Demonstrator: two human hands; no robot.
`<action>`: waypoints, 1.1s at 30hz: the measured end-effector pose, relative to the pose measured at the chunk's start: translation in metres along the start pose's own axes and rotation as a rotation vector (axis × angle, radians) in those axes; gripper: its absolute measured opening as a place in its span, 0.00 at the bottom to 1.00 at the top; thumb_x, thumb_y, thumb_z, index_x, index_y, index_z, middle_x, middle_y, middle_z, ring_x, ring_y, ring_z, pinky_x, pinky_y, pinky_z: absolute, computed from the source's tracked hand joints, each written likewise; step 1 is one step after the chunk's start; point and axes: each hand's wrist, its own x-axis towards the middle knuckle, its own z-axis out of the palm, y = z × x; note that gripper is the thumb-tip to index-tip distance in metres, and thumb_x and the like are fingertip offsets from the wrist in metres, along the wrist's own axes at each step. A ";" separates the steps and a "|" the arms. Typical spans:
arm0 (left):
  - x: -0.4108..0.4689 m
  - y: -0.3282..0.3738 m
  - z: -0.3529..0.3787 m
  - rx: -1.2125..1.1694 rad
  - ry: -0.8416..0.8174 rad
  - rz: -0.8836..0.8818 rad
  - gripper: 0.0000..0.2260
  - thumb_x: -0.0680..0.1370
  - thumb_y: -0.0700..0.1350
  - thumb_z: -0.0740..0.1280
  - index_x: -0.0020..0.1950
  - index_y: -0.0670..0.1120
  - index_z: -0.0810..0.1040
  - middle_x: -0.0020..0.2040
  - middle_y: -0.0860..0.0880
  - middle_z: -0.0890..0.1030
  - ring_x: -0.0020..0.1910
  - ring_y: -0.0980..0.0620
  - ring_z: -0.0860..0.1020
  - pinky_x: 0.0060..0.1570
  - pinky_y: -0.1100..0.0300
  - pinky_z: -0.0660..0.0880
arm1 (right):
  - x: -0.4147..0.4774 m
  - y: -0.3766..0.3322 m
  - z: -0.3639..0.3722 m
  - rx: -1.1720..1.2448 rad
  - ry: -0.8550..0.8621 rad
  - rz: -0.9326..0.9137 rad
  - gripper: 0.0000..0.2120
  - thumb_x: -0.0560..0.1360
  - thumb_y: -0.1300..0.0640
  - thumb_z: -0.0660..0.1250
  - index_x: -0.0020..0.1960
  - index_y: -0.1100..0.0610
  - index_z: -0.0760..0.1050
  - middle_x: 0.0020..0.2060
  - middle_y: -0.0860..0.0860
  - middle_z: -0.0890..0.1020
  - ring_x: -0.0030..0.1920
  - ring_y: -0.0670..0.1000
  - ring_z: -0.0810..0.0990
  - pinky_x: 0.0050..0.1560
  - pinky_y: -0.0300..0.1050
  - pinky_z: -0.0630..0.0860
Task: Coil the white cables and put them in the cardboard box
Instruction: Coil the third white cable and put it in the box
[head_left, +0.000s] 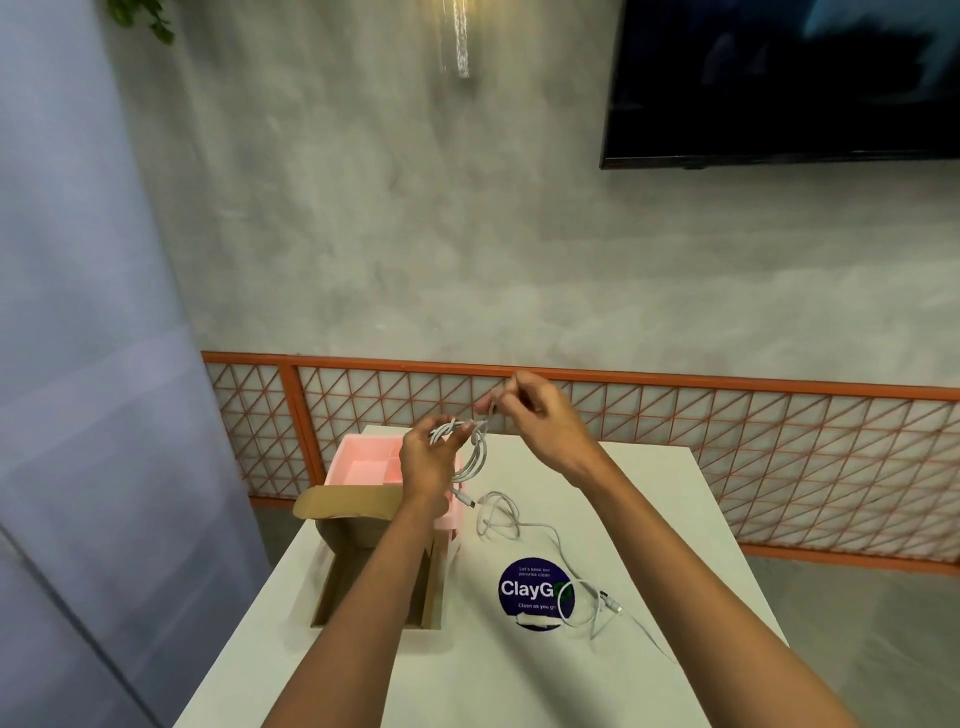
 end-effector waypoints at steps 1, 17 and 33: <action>-0.002 0.000 0.000 -0.015 0.014 -0.020 0.09 0.73 0.41 0.72 0.53 0.44 0.78 0.47 0.47 0.80 0.45 0.50 0.77 0.43 0.59 0.71 | 0.000 0.001 0.002 0.060 0.027 -0.010 0.12 0.81 0.57 0.58 0.39 0.56 0.68 0.40 0.52 0.83 0.47 0.52 0.82 0.52 0.43 0.76; -0.002 0.007 0.013 -0.107 -0.017 -0.015 0.03 0.73 0.43 0.72 0.43 0.47 0.79 0.34 0.51 0.78 0.30 0.56 0.72 0.25 0.65 0.65 | 0.002 0.009 0.008 -0.281 0.165 0.490 0.32 0.66 0.62 0.77 0.63 0.60 0.63 0.57 0.56 0.72 0.58 0.57 0.75 0.47 0.45 0.72; -0.009 0.005 0.000 0.007 -0.002 0.146 0.06 0.73 0.42 0.72 0.44 0.48 0.76 0.40 0.50 0.81 0.40 0.53 0.80 0.38 0.63 0.76 | -0.005 0.004 0.003 -0.055 -0.071 0.430 0.03 0.74 0.60 0.70 0.43 0.60 0.80 0.34 0.51 0.76 0.35 0.48 0.70 0.35 0.40 0.68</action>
